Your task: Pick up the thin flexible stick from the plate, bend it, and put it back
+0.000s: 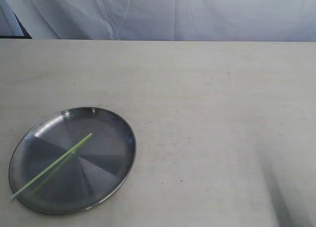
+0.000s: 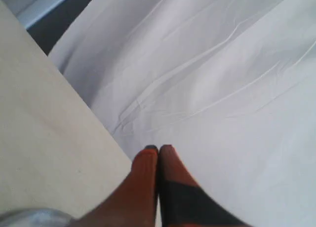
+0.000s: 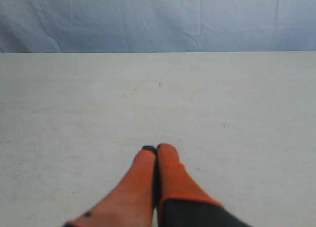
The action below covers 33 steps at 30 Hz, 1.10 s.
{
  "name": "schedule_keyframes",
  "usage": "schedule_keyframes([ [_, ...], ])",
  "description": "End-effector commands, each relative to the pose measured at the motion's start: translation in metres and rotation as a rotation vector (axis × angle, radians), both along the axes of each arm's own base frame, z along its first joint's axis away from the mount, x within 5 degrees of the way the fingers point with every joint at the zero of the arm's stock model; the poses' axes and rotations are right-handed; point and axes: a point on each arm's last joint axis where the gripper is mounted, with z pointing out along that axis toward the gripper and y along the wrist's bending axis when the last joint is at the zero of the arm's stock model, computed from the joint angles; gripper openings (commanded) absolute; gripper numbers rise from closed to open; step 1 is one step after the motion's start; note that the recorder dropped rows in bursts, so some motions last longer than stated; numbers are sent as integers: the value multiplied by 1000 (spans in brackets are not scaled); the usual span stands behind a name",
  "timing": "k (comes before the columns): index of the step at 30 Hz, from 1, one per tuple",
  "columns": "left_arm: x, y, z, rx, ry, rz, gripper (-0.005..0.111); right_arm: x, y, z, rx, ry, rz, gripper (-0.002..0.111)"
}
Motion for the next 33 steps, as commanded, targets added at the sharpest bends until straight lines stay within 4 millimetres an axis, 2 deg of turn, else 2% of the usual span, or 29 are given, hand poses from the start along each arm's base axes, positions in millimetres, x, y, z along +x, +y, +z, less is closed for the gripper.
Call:
schedule_keyframes([
  [1, 0, -5, -5, -68, 40, -63, 0, 0, 0, 0, -1, -10, 0, 0],
  [3, -1, -11, -4, -29, 71, -121, 0, 0, 0, 0, -1, -10, 0, 0],
  [5, -5, -17, 14, 99, 45, -180, 0, 0, 0, 0, -1, -10, 0, 0],
  [8, -12, -23, 49, 313, -2, -231, 0, 0, 0, 0, -1, -10, 0, 0],
  [11, -11, -29, 86, 561, 84, -320, 0, 0, 0, 0, -1, -10, 0, 0],
  [13, -5, -30, 117, 711, 191, -380, 0, 0, 0, 0, -1, -10, 0, 0],
  [15, 10, -27, 137, 810, 324, -434, 0, 0, 0, 0, -1, -10, 0, 0],
  [19, 46, -25, 160, 899, 523, -582, 0, 0, 0, 0, -1, -10, 0, 0],
  [22, 80, -29, 159, 946, 595, -717, 0, 0, 0, 0, -1, -10, 0, 0],
  [25, 116, -33, 137, 986, 677, -845, 0, 0, 0, 0, -1, -10, 0, 0],
  [27, 134, -37, 120, 970, 757, -921, 5, 0, 0, 0, -1, -10, 0, 0],
  [30, 155, -44, 92, 976, 864, -1062, 18, 0, 0, 0, -1, -10, 0, 0],
  [33, 174, -50, 65, 995, 948, -1155, 37, 0, 0, 0, -1, -10, 0, 0],
])
